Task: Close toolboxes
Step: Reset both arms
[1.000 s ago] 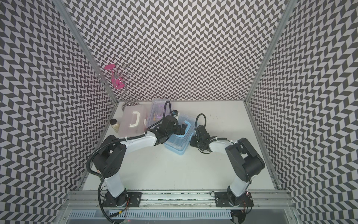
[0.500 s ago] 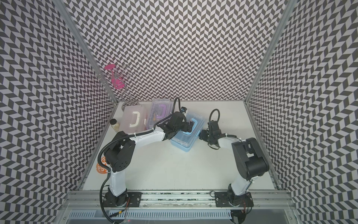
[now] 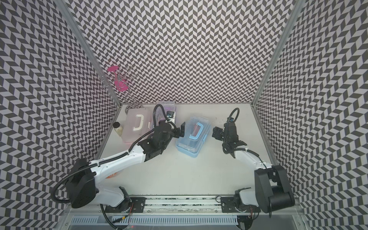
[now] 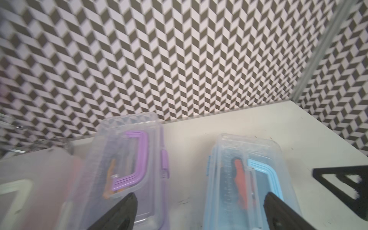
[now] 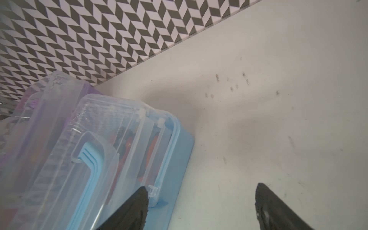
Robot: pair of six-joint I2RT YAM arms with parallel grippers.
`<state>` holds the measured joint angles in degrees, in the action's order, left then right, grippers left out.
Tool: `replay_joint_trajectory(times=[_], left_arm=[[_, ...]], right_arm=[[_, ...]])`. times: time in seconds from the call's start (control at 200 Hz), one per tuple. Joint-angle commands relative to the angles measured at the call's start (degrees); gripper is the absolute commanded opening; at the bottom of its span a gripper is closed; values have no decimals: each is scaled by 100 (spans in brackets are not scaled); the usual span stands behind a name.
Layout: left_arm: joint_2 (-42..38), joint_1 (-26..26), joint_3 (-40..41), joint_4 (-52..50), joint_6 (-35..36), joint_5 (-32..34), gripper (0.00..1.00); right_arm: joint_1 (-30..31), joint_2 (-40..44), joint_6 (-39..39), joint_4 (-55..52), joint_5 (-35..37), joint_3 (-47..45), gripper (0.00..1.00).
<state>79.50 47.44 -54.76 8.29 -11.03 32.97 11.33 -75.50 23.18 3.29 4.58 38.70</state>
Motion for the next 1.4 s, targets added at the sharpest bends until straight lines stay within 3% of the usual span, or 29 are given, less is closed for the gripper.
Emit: replay_joint_trajectory(times=[0.0, 0.145, 0.28, 0.481, 0.646, 0.736, 0.871, 1.002, 1.197, 1.317, 1.397], left_arm=[[-312, -142, 564, -176, -455, 1268, 99], [-954, -448, 1523, 27, -626, 1816, 100], [-1658, -665, 2342, 478, -469, 2021, 100], [-2567, -1306, 3523, 1524, 217, 1355, 99], [-3233, -2080, 4325, 2405, 719, 641, 100], [-3382, -2403, 4759, 3385, 1049, 636, 99], [-2854, -3184, 4855, 3954, 900, 214, 100], [-2008, -3672, 5040, 5277, 906, -420, 99], [-696, -3999, 5085, 6680, 1212, -1154, 100], [161, -4299, 5076, 7615, 1011, -1622, 100], [876, -4351, 4885, 7929, 1082, -1915, 100]], right_arm=[[-25, 431, -598, 688, 1355, -497, 85], [-25, 948, -1357, 2218, 1765, -1508, 86], [-85, 1205, -1644, 3666, 1679, -2313, 87], [-222, 503, -1883, 5780, 1457, -3050, 92], [-315, 45, -1899, 5850, 1172, -2713, 94], [-360, -87, -2006, 5511, 1064, -2390, 94], [-380, -61, -2227, 5886, 986, -2547, 94], [-378, -140, -2427, 6279, 956, -2749, 94], [-408, -908, -2547, 7771, 926, -3109, 99], [-406, -1537, -2693, 8410, 817, -3030, 99], [-409, -1401, -2654, 7865, 854, -2860, 99]])
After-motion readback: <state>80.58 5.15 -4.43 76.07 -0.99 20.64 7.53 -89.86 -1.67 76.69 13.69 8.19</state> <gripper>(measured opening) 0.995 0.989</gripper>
